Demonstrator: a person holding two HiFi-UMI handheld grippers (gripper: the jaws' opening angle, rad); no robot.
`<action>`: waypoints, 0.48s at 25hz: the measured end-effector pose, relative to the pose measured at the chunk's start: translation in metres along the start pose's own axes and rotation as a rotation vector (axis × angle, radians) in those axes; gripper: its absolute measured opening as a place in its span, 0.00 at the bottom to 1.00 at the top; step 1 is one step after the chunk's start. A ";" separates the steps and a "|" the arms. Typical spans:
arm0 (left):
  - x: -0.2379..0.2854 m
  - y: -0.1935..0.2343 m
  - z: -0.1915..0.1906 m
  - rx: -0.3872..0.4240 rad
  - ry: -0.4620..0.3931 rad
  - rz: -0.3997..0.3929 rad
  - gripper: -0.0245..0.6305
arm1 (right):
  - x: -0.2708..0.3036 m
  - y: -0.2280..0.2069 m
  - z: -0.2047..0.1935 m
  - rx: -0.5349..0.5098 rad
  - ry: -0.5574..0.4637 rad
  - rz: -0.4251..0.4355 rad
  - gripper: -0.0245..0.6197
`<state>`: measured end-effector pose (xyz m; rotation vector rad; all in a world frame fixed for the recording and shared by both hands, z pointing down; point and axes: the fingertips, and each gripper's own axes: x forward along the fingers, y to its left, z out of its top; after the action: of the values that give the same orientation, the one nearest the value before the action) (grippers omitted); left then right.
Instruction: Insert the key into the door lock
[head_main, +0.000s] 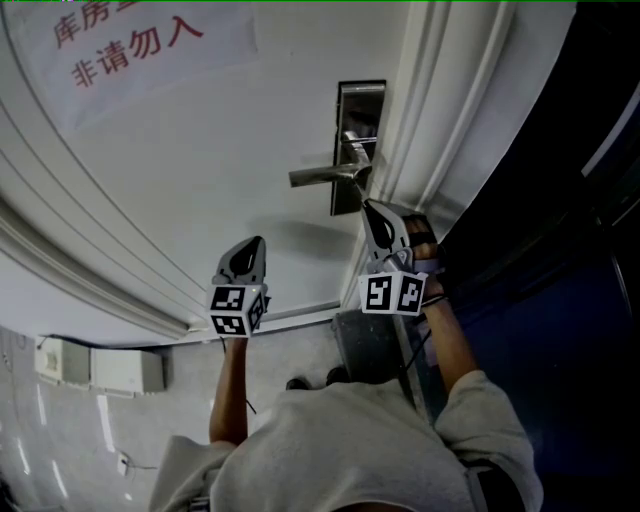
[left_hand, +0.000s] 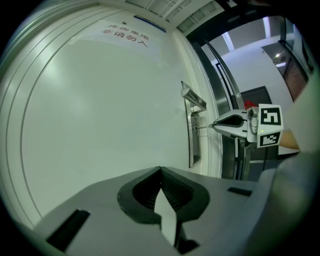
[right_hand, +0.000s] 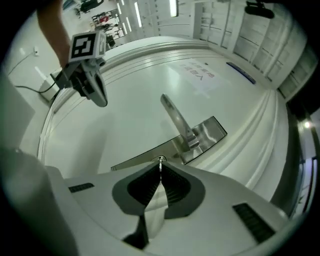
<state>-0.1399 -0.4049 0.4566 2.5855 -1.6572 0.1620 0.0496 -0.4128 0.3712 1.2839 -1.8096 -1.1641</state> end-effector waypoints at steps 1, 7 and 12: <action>0.000 0.000 0.000 0.000 0.001 -0.001 0.06 | 0.000 0.003 0.000 -0.046 0.005 -0.003 0.08; 0.001 0.002 -0.002 -0.004 0.000 -0.002 0.06 | 0.003 0.009 0.000 -0.208 0.020 -0.027 0.08; 0.003 0.003 -0.004 -0.008 0.002 -0.004 0.06 | 0.007 0.008 0.001 -0.206 0.031 -0.023 0.08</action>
<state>-0.1416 -0.4080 0.4607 2.5820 -1.6490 0.1576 0.0434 -0.4176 0.3786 1.1995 -1.6094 -1.2990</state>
